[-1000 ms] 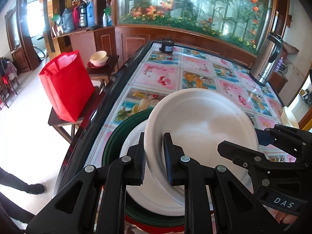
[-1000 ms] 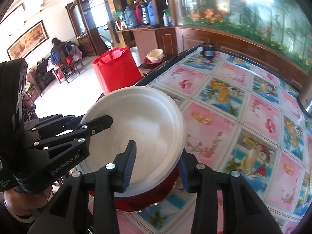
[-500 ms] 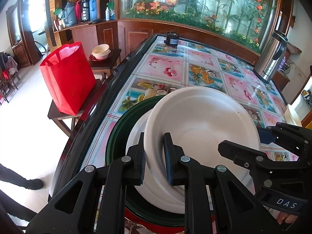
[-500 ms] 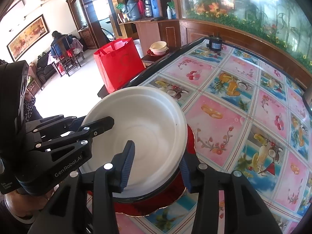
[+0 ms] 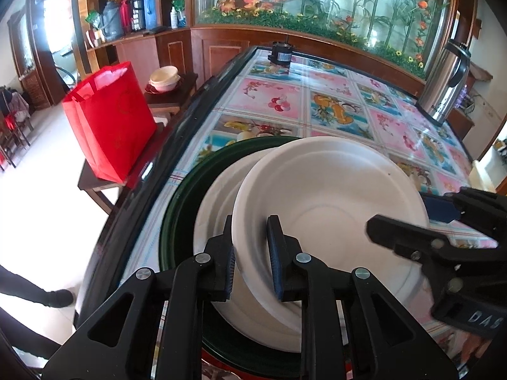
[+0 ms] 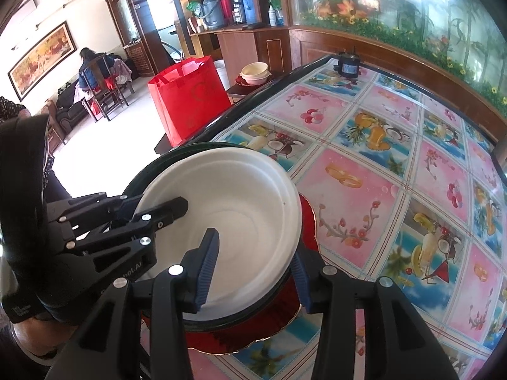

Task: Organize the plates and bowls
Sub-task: 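Lower the white plate onto the stack and open the right gripper, then move the right gripper to the beige paper bowl, then grasp the rim of the beige paper bowl with the right gripper, then carry the beige bowl with the right gripper toward the stack in the left gripper, then lower the beige bowl onto the stack and open the right gripper, then withdraw the right gripper from the stacked dishes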

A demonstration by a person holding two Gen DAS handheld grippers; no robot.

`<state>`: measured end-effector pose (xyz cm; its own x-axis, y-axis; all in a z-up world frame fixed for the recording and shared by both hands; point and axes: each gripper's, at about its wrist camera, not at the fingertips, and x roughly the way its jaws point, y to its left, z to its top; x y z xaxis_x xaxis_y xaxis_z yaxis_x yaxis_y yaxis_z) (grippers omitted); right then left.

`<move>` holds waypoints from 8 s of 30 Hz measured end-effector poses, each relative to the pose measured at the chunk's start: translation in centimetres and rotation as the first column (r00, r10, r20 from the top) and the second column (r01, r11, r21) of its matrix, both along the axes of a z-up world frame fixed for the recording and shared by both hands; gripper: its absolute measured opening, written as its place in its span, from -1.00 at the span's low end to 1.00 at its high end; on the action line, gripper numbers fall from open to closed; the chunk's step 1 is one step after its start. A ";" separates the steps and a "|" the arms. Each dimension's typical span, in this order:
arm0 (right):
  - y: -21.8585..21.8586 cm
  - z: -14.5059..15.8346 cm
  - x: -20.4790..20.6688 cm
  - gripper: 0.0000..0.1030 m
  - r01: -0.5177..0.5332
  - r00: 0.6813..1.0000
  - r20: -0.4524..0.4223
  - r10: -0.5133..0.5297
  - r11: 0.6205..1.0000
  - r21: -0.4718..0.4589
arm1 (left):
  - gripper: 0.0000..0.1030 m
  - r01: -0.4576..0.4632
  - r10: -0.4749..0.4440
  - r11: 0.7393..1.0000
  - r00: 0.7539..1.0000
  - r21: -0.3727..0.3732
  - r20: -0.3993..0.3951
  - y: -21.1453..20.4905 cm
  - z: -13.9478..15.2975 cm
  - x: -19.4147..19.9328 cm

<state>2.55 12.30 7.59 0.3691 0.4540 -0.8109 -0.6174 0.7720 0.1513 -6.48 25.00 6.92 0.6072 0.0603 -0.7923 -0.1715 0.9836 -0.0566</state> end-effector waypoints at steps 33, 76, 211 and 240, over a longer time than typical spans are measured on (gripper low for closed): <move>-11.7 0.0 1.0 0.27 0.215 0.975 -0.096 -0.201 0.962 0.169 | 0.38 0.093 -0.104 0.992 0.983 0.083 0.149 -7.9 3.9 1.1; -52.3 -2.4 8.8 0.28 0.721 0.692 -0.116 -0.713 0.691 0.052 | 0.37 0.541 -0.551 0.831 0.832 -0.128 -0.058 -48.1 -2.0 20.9; 1.2 -0.3 0.9 -0.05 -0.021 0.998 -0.062 0.021 1.000 -0.005 | -0.68 -0.077 0.081 0.995 0.995 -0.069 0.055 3.2 2.1 -1.3; -5.0 0.6 -5.1 0.61 0.283 0.935 0.213 -0.283 0.958 0.031 | 0.59 -0.187 0.171 0.982 0.943 0.030 0.286 -0.9 5.4 -7.6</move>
